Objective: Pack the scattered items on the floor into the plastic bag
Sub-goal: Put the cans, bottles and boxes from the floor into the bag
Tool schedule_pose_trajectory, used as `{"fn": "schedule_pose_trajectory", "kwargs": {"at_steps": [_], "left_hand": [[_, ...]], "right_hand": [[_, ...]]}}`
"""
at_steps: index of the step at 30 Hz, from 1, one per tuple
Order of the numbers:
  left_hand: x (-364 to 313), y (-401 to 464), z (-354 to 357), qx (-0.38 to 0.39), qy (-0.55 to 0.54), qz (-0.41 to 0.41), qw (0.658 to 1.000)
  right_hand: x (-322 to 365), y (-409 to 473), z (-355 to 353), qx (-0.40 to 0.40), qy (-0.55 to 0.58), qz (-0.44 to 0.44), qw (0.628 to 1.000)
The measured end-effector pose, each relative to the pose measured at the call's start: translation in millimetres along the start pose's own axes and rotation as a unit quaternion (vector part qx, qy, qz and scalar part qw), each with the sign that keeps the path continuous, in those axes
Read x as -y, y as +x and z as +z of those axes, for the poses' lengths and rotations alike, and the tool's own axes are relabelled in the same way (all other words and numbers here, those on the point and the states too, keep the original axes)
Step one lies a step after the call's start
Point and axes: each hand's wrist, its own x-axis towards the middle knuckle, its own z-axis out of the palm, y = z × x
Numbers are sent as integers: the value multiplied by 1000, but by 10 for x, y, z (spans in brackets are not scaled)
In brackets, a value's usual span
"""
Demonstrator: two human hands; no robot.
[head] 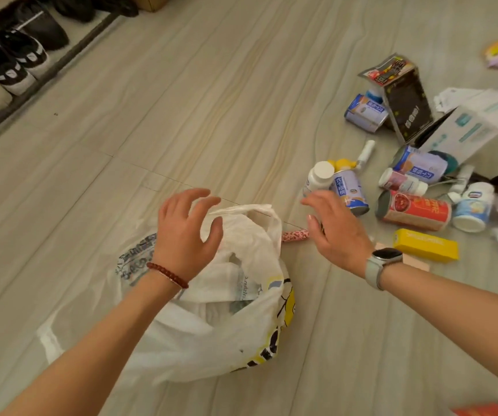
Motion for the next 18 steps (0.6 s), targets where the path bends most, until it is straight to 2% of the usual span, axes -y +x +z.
{"fn": "schedule_pose_trajectory", "kwargs": {"at_steps": [3,4,6,7,9,13,15,18], "left_hand": [[-522,319,218,51,-3,98,994],[-694,366,328,94,4,147,985],[-957,395,609,238,55,216,945],[-1045,407,768,306,96,219,921],[-1145,462,1075,377,168,179,893],[-960,540,1626,400,207,42,892],[-834,539,1725,401,215,35,890],[-780,558,1708,372,198,59,905]], "right_hand": [[-473,-281,-101,22,-42,128,991],[-629,-410,-122,48,-64,175,981],[-889,-670,-155,99,-97,267,954],[-986,-779,-165,117,-102,301,941],[-1113,-924,-167,130,-100,350,922],[-1200,-1052,-96,159,-103,390,901],[-1217,-1095,-56,165,-128,355,911],[-1260,-1097,-59,181,-160,326,914]]}}
